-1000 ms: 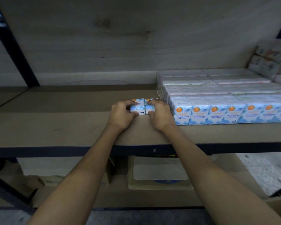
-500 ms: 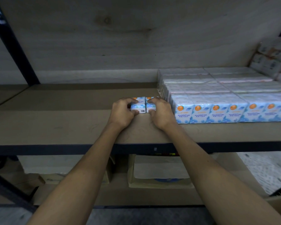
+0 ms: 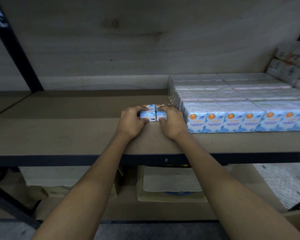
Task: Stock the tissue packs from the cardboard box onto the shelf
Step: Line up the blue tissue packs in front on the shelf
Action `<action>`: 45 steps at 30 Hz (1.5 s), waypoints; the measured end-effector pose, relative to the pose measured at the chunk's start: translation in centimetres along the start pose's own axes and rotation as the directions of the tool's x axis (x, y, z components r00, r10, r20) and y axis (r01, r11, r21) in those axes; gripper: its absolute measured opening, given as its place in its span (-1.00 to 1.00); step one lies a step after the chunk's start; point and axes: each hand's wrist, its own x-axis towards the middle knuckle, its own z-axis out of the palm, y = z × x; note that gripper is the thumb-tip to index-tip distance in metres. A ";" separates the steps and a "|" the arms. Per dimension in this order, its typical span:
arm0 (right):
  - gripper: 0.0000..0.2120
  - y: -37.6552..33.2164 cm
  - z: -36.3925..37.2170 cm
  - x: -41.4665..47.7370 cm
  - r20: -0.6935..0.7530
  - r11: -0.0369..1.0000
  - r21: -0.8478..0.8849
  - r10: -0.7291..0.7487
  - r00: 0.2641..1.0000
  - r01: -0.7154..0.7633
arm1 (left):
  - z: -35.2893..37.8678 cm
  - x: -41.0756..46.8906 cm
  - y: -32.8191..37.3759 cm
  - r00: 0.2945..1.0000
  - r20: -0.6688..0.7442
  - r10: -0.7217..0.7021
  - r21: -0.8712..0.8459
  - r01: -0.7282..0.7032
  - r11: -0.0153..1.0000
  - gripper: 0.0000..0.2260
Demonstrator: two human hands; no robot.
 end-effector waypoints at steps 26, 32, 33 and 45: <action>-0.67 -1.3 -2.2 -16.4 -0.090 0.980 -0.088 -0.187 0.978 0.179 | -1.7 -16.8 3.8 0.994 -0.077 0.074 0.001 -0.074 0.997 -0.71; -0.61 1.2 1.1 -22.7 -0.013 0.990 -0.021 -0.142 0.990 0.142 | 1.5 -23.7 1.6 0.998 -0.021 0.057 -0.022 -0.057 0.998 -0.71; -0.60 1.9 1.9 -23.7 0.032 0.991 -0.032 -0.129 0.991 0.130 | 2.1 -24.7 1.0 0.999 0.020 0.032 -0.023 -0.032 0.999 -0.71; -0.50 10.8 11.9 -32.6 0.535 0.975 -0.170 0.211 0.818 -0.140 | 10.6 -33.4 -8.0 0.882 0.408 -0.235 0.160 0.185 0.970 -0.56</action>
